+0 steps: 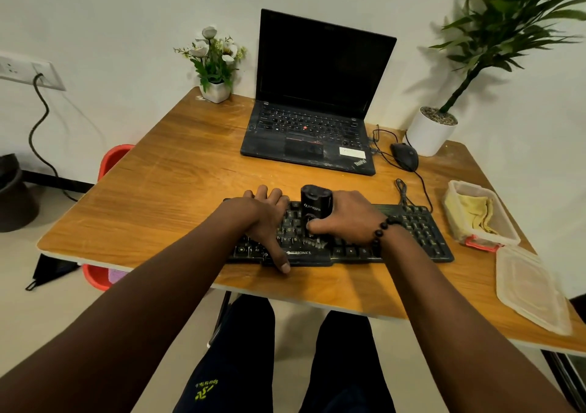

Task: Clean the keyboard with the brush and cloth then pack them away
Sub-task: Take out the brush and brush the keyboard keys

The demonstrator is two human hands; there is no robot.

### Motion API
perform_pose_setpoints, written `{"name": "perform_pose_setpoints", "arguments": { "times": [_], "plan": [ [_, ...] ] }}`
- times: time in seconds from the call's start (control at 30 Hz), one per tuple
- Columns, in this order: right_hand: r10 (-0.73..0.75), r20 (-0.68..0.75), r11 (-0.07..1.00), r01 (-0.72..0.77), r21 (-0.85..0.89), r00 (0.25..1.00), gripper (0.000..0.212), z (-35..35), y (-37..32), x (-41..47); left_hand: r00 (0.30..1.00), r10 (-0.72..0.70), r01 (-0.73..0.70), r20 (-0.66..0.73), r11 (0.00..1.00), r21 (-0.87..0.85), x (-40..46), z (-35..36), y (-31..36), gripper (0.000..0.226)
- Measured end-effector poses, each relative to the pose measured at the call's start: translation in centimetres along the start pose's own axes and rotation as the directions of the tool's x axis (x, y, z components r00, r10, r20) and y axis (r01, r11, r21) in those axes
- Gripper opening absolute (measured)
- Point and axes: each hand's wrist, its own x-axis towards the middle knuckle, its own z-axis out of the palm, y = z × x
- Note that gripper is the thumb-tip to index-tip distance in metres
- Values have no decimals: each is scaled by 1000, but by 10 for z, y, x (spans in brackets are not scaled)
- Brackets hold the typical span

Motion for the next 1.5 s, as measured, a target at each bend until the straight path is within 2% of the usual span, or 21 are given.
{"name": "perform_pose_setpoints", "arguments": {
  "times": [0.13,0.17,0.27,0.33,0.4,0.43,0.47,0.53,0.57,0.7,0.73,0.83,0.9,0.97,1.1,1.2,1.23,1.3,1.37,1.43,1.5],
  "plan": [
    [82,-277,990,-47,130,957,37,-3,5,5,1000,3,-3,-7,1000,-8,2,1,-2,170],
    [111,-297,988,-72,139,949,38,3,5,5,1000,4,-4,-9,1000,-8,1,1,-2,168],
    [102,-258,995,-93,47,961,33,27,3,0,1000,10,-10,-5,1000,-2,1,0,-2,162],
    [72,-169,997,-73,2,983,27,26,-1,-7,1000,15,-15,-1,1000,1,1,1,-2,163],
    [94,-95,987,-80,140,991,27,17,-3,-12,1000,23,-23,-1,1000,12,0,-1,-2,161],
    [126,-133,975,-97,200,983,28,17,-1,-13,1000,30,-30,-5,999,22,0,-1,-2,158],
    [180,-225,963,-125,238,958,28,20,0,-12,999,35,-35,-10,999,27,-1,-1,-2,156],
    [314,-418,936,-203,287,853,28,33,2,-15,999,38,-37,-19,999,18,0,1,-3,156],
    [350,-440,924,-228,307,827,27,41,1,-19,999,35,-35,-22,999,10,0,2,-3,157],
    [267,-273,943,-191,273,924,23,46,-2,-38,999,35,-35,-14,999,6,2,4,-5,161],
    [259,-279,937,-171,304,924,23,40,-2,-39,999,39,-39,-13,999,12,1,3,-5,159],
    [336,-412,912,-183,368,847,31,37,11,-36,999,45,-45,-22,999,23,0,2,-4,155],
    [368,-292,871,-217,441,883,30,42,14,-37,999,41,-40,-20,999,14,-1,2,-3,156],
    [326,-185,889,-234,393,927,27,43,16,-41,999,37,-37,-20,999,19,-2,3,-3,158],
    [323,-280,885,-184,429,904,30,32,18,-36,999,43,-43,-22,999,16,-2,2,-2,156],
    [307,-188,898,-218,384,933,37,35,17,-38,999,40,-40,-17,999,0,-1,4,-3,158],
    [282,-213,938,-222,265,936,38,35,17,-39,999,37,-38,-15,999,-9,-1,4,-4,159],
    [219,-410,975,-219,48,886,36,31,17,-40,999,35,-36,-16,999,-22,-1,4,-5,159],
    [247,-485,968,-196,154,839,34,26,17,-44,999,46,-46,-27,999,-16,-3,4,-3,155],
    [326,-452,928,-188,323,830,32,30,19,-49,996,66,-66,-57,998,-6,-6,3,1,149],
    [373,-457,904,-204,377,807,32,41,22,-57,993,82,-83,-83,997,-3,-8,1,7,147]
  ]
}}
